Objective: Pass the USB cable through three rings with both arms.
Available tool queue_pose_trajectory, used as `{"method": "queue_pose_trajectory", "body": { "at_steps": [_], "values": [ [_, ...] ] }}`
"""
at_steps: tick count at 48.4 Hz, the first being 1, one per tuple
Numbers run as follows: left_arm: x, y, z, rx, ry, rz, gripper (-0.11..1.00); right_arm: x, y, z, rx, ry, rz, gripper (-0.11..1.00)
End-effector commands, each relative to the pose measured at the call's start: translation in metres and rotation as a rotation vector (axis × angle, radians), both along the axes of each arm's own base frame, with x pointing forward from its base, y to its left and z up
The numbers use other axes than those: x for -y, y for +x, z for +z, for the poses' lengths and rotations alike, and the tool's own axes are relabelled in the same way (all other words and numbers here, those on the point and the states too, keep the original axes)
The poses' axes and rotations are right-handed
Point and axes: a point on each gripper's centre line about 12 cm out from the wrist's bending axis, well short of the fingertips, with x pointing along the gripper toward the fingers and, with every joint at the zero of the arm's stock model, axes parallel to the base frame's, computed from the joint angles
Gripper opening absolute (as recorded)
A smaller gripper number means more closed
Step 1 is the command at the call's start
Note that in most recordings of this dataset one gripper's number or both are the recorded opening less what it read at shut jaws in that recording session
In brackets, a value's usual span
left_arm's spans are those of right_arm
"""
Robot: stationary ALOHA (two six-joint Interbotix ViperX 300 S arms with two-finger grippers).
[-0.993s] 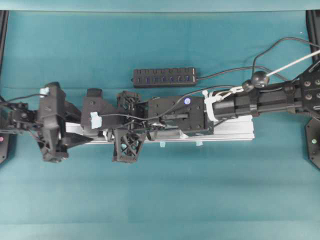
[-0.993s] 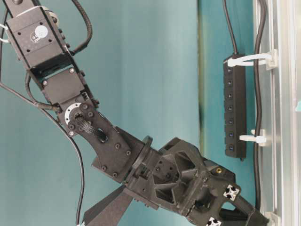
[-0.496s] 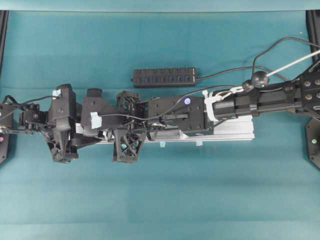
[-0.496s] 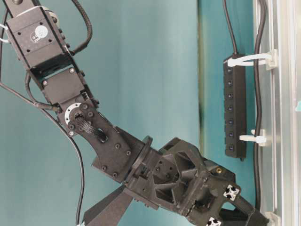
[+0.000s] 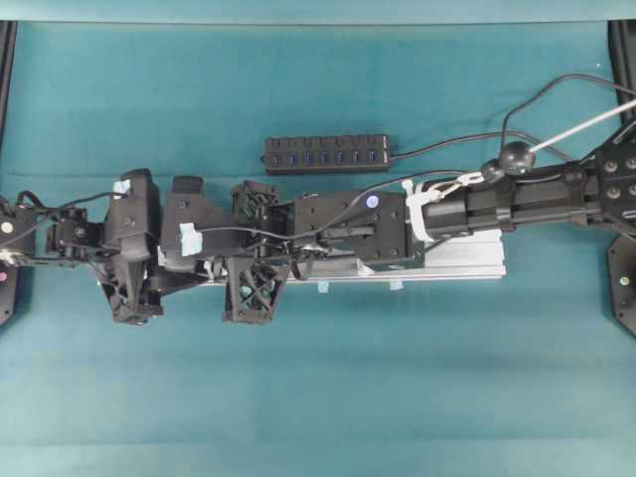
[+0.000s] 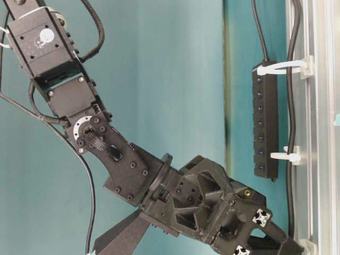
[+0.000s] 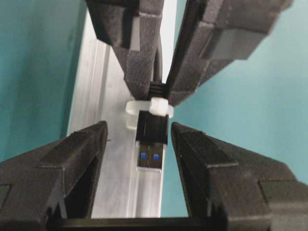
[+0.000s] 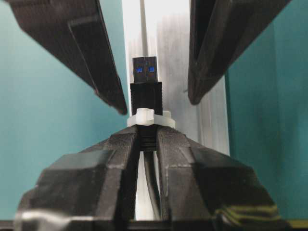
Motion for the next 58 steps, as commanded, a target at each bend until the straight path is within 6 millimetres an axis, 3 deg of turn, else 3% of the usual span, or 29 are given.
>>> {"method": "queue_pose_trajectory", "body": {
  "at_steps": [1,8,20,45,53,58],
  "values": [
    [0.0,0.006,0.004,0.023,0.004,-0.005,0.58,-0.008,0.004,0.011,0.04,0.004,0.012,-0.07],
    [0.0,0.007,0.005,0.02,0.004,-0.005,0.52,-0.008,0.004,0.011,0.04,0.004,0.012,-0.07],
    [0.001,0.006,0.005,0.02,0.004,-0.006,0.22,-0.008,0.004,0.011,0.04,0.008,0.008,-0.07],
    [0.001,0.004,0.009,0.015,0.005,-0.007,0.22,-0.014,0.003,0.013,0.043,0.003,0.025,-0.03],
    [0.001,0.002,0.011,0.007,0.011,-0.012,0.22,-0.018,0.002,0.015,0.023,0.009,0.028,0.13],
    [0.002,0.001,0.011,-0.017,0.014,-0.019,0.22,-0.018,-0.001,0.017,0.009,0.008,0.028,0.37]
  ]
}}
